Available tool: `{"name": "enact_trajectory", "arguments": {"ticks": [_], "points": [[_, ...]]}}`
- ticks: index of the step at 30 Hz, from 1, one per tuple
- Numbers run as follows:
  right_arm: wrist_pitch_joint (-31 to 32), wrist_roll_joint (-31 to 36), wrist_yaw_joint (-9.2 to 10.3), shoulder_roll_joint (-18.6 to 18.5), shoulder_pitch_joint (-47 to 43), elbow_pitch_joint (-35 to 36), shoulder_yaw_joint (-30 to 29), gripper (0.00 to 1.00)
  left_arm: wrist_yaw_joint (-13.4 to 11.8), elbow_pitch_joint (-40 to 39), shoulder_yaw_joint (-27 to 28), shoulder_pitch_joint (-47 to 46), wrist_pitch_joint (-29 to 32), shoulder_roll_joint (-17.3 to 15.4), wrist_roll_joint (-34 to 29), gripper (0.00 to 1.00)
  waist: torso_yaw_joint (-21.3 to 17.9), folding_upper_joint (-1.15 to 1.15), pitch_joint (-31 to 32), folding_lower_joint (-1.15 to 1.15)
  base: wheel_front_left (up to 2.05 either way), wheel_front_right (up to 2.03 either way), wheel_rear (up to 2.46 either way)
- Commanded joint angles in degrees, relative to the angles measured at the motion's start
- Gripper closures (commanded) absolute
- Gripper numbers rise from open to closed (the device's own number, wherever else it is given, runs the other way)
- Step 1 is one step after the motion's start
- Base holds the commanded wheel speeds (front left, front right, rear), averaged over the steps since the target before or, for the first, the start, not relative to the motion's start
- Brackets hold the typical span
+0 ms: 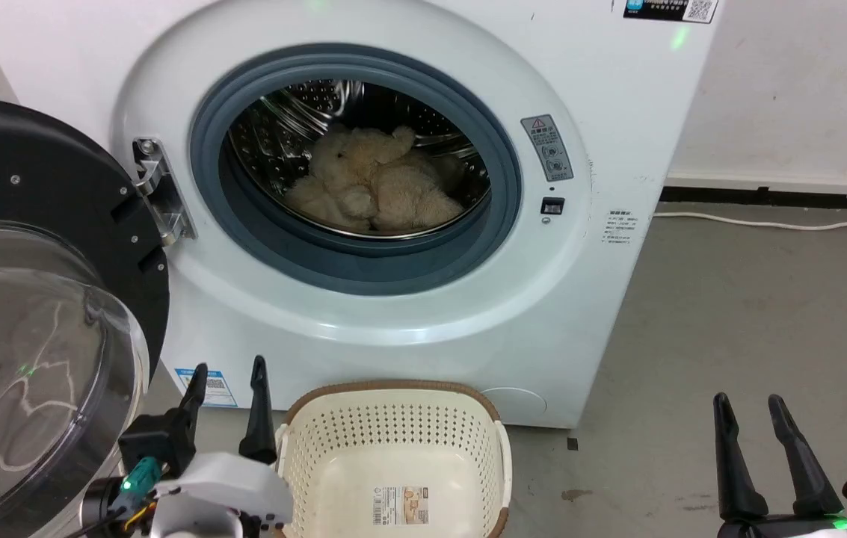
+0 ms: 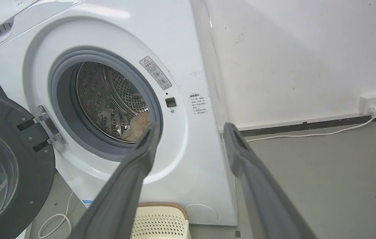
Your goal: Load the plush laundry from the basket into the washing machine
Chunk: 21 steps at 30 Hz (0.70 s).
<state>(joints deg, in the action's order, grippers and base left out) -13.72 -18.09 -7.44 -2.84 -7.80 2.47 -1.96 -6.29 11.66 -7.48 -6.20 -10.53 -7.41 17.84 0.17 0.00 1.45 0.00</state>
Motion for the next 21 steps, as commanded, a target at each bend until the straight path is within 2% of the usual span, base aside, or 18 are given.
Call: {"name": "enact_trajectory", "arguments": {"ticks": [1,10,21], "points": [[0.1,0.53,-0.05,-0.04,-1.08,-0.1,-0.15,0.0,-0.49,-1.28,-0.02,1.51,0.44,-0.4,0.19,0.0,-0.05,0.0,0.31,0.0,0.0,0.0,0.0],[1.5,2.16,-0.05,-0.04,-1.76,-0.9,-0.37,0.0,-1.93,-7.15,-1.72,6.79,2.69,-2.04,-1.93,0.0,0.04,0.0,0.96,0.0,0.0,0.0,0.0],[4.84,4.37,-0.05,-0.04,-1.98,-1.72,-0.38,0.0,-2.48,-8.86,-2.79,7.84,2.61,-2.37,-2.49,0.0,-0.12,0.0,0.95,0.0,0.0,0.0,0.0]]}}
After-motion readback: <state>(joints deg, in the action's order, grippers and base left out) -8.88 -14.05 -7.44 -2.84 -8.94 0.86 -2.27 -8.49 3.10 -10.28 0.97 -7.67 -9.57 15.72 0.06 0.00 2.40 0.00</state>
